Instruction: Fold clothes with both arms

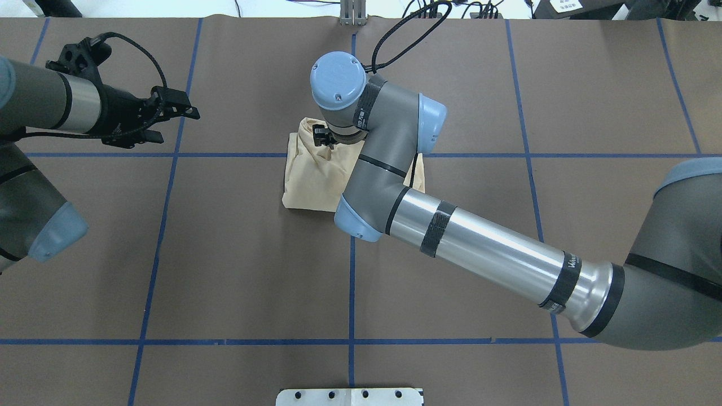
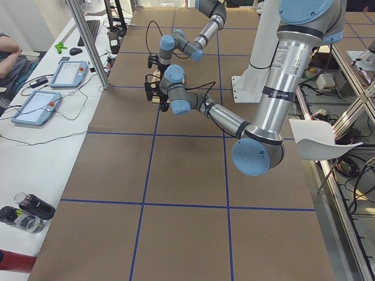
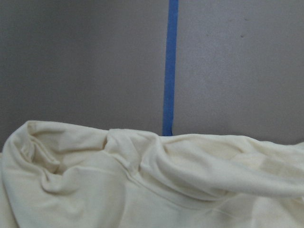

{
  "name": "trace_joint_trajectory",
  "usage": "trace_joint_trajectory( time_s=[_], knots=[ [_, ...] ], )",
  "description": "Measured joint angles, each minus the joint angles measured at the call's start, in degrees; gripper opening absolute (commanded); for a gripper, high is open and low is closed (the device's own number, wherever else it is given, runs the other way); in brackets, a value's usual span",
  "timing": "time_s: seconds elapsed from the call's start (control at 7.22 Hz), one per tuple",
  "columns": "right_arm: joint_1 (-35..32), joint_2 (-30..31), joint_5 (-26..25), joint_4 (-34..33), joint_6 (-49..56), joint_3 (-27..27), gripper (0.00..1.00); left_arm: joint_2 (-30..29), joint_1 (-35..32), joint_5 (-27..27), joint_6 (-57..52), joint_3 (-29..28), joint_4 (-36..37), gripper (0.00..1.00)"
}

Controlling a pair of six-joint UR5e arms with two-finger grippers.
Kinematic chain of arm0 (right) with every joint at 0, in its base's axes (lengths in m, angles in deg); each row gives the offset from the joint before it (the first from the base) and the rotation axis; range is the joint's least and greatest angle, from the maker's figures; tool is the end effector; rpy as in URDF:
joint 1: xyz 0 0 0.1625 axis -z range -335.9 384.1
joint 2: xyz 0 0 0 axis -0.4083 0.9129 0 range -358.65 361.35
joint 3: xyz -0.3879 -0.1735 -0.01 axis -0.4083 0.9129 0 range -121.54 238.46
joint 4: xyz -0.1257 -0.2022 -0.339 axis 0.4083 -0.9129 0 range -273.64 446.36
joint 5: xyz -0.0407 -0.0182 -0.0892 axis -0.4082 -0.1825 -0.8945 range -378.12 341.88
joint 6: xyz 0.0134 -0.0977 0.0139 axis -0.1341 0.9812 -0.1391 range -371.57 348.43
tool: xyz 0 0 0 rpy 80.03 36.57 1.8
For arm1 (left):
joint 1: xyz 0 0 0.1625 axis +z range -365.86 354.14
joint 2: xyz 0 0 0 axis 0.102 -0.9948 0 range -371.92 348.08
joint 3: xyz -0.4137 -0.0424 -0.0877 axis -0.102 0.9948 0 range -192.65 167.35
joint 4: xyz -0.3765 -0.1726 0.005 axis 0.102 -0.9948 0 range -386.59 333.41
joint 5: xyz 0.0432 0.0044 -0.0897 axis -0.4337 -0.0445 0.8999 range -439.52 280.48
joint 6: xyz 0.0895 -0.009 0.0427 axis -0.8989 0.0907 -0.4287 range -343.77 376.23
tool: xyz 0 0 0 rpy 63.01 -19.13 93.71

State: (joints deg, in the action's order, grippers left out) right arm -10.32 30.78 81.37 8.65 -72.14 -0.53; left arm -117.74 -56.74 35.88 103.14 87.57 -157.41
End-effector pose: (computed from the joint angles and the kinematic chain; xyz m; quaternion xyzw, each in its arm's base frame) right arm -0.6361 -0.5775 0.1846 0.1226 -0.3428 0.0109 0.9313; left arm 0.3020 -0.5150 0.3429 0.0804 0.5622 -0.2190 0.7934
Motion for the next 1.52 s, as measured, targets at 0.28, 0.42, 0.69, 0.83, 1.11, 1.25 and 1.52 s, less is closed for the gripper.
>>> trace_joint_trajectory(
  time_s=[0.28,0.42,0.69,0.83,1.11,1.25,1.52],
  knots=[
    [-0.6,-1.7,-0.3,4.0,0.4,5.2,0.98,0.1,0.0,0.0,0.1,0.0,0.0,0.99],
    [-1.2,-2.5,-0.4,5.5,0.6,7.3,0.98,0.1,0.0,0.0,0.1,-0.1,0.0,0.99],
    [-2.7,-3.9,-0.8,9.2,0.9,10.8,0.97,0.1,-0.1,-0.1,0.0,-0.3,0.0,0.99],
    [-3.0,-5.1,-1.4,11.2,0.9,13.1,0.97,0.1,-0.1,-0.1,-0.1,-0.4,0.0,0.99],
    [-3.2,-6.8,-2.1,14.9,0.9,17.2,0.97,0.0,-0.2,-0.1,-0.2,-0.5,0.0,0.99],
    [-3.0,-7.1,-2.5,15.3,0.9,18.3,0.97,0.0,-0.2,-0.1,-0.2,-0.5,0.0,0.99],
    [-2.4,-7.3,-3.4,15.6,0.9,19.8,0.97,-0.1,-0.7,0.0,-0.3,-0.5,0.0,0.99]
  ],
)
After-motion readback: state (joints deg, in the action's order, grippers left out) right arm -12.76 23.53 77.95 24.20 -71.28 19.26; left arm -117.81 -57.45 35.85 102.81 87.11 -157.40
